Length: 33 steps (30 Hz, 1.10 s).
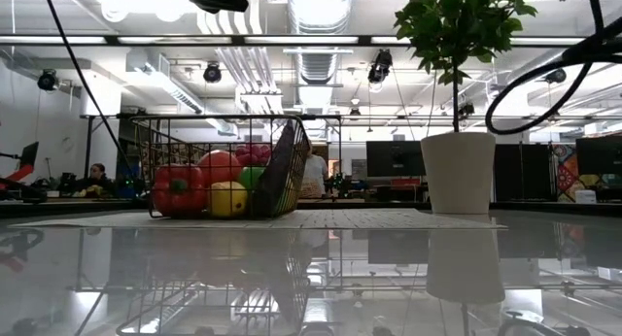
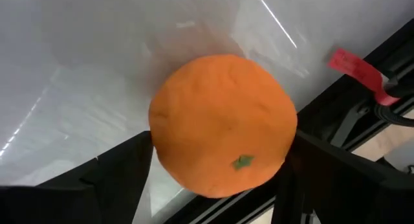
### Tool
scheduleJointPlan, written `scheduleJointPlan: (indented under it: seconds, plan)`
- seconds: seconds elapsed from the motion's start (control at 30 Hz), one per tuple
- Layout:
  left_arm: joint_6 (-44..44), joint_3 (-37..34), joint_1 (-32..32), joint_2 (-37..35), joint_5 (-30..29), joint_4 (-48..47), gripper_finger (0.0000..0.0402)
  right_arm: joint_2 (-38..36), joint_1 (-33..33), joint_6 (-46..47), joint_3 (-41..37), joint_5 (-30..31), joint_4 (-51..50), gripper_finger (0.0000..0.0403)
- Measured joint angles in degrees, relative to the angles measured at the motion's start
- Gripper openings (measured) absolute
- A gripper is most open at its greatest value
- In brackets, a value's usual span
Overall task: Build produce basket
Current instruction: Put the orange into the brown wire basket
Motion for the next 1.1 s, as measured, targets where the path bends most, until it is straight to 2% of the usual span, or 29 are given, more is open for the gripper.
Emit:
scheduleJointPlan:
  seconds: [0.17,0.4,0.57,0.67,0.83,0.97,1.1]
  plan:
    - [0.0,0.0,0.0,0.0,0.0,0.5,0.0078,0.0,0.1,-0.9,-0.4,0.2,0.4,0.0321]
    - [0.0,0.0,0.0,0.0,0.0,0.8,0.0078,0.0,0.1,-1.3,-0.4,0.4,0.6,0.0258]
    - [0.0,0.0,0.0,0.0,0.0,0.9,0.0078,-1.6,0.0,-1.2,-0.4,1.8,1.3,0.0261]
    - [-0.1,0.0,0.0,0.0,-0.1,1.4,0.0078,-3.5,-0.6,-1.4,0.9,8.1,2.4,0.0273]
    - [-0.1,0.0,0.0,0.0,-0.2,4.1,0.0078,-7.5,-2.6,-3.8,3.0,24.0,9.9,0.0273]
    - [0.0,0.0,0.0,0.0,-0.2,6.1,0.0078,-9.8,-4.0,-13.4,3.0,38.1,21.1,0.0269]
    - [-0.1,-0.1,0.0,0.0,-0.2,7.4,0.0078,-10.2,-6.0,-26.1,2.9,46.8,30.0,0.0269]
